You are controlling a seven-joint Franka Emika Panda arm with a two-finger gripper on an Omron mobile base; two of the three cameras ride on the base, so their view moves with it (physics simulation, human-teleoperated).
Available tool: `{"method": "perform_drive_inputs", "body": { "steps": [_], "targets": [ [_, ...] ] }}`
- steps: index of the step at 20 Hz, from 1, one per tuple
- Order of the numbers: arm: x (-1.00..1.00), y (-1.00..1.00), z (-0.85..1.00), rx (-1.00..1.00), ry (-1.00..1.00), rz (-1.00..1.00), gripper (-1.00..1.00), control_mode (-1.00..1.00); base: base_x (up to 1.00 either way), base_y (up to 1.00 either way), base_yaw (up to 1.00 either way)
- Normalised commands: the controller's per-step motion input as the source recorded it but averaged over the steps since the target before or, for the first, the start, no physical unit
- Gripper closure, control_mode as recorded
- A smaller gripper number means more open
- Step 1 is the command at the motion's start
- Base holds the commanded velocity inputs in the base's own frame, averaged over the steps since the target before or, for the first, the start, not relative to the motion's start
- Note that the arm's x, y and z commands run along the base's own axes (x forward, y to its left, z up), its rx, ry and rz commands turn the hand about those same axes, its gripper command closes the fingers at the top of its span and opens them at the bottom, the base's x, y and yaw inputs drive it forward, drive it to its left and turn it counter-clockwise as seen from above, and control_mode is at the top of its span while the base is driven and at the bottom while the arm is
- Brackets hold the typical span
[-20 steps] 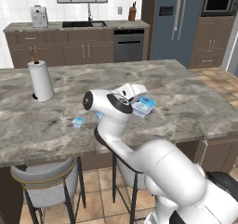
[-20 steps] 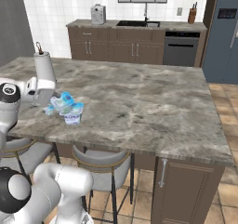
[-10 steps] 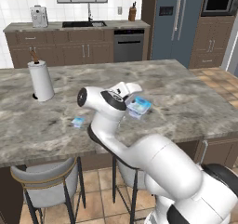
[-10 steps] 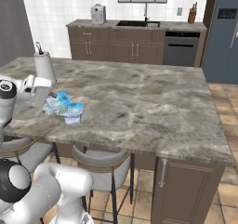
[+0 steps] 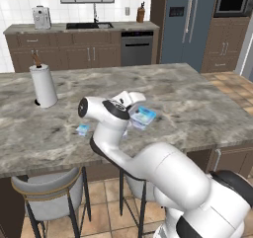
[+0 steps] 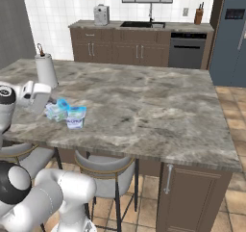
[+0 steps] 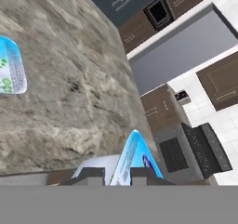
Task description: Stack the yogurt containers by placing the smaller containers on top of the larger containers.
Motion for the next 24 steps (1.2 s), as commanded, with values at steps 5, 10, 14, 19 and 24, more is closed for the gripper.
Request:
{"method": "perform_drive_inputs", "body": {
  "steps": [5, 10, 14, 19, 24],
  "targets": [
    [0.19, 0.05, -0.16, 0.00, 0.00, 0.02, 1.00, -1.00, 0.00, 0.00, 0.00],
    [0.30, 0.01, -0.03, 0.00, 0.00, 0.01, 1.00, -1.00, 0.00, 0.00, 0.00],
    [0.33, 0.04, -0.01, 0.00, 0.01, 0.01, 1.00, -1.00, 0.00, 0.00, 0.00],
    [0.28, 0.13, -0.09, 0.00, 0.03, 0.00, 1.00, -1.00, 0.00, 0.00, 0.00],
    [0.27, 0.22, -0.14, 0.00, 0.04, 0.01, 1.00, -1.00, 0.00, 0.00, 0.00]
  ]
}}
